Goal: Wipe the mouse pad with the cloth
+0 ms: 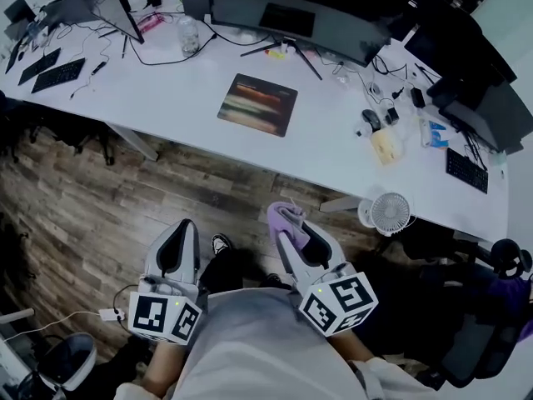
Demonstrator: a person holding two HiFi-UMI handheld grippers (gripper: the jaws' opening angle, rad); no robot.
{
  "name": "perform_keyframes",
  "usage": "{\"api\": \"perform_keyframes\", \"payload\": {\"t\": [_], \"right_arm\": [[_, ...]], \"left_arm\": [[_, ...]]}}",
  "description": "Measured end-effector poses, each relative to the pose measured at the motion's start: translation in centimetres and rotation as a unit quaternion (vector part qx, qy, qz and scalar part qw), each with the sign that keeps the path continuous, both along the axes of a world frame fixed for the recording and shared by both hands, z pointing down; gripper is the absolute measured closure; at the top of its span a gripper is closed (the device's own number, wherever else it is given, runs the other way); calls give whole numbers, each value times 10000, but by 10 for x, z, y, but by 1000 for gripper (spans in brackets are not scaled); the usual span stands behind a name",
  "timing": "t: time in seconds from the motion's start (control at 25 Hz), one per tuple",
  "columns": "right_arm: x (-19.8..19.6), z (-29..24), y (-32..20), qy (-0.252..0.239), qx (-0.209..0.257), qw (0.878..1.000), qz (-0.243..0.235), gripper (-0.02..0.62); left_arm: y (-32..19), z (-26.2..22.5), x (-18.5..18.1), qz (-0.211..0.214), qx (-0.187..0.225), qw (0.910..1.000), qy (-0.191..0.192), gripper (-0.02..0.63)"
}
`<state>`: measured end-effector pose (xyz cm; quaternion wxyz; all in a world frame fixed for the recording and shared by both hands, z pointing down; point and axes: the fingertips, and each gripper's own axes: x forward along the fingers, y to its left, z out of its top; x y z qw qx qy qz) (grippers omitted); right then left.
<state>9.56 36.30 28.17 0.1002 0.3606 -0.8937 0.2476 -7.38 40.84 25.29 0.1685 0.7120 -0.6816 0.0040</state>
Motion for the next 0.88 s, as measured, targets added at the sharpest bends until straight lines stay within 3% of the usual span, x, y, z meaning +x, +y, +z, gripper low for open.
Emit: {"api": "perform_keyframes", "payload": {"t": [0.36,0.72,0.88], "right_arm": [[-62,-3,-35,68,-14,9990,433,442],[-71,11,-72,58,-113,9964,833,442],[-71,13,-106,-37,-126,9945,1038,442]], "left_arm": [[-46,2,-56,560,-3,9984,-41,606],[-88,15,-71,762,-74,9971,-56,606],[-125,15,-70,895,-52,9959,156,606]]}}
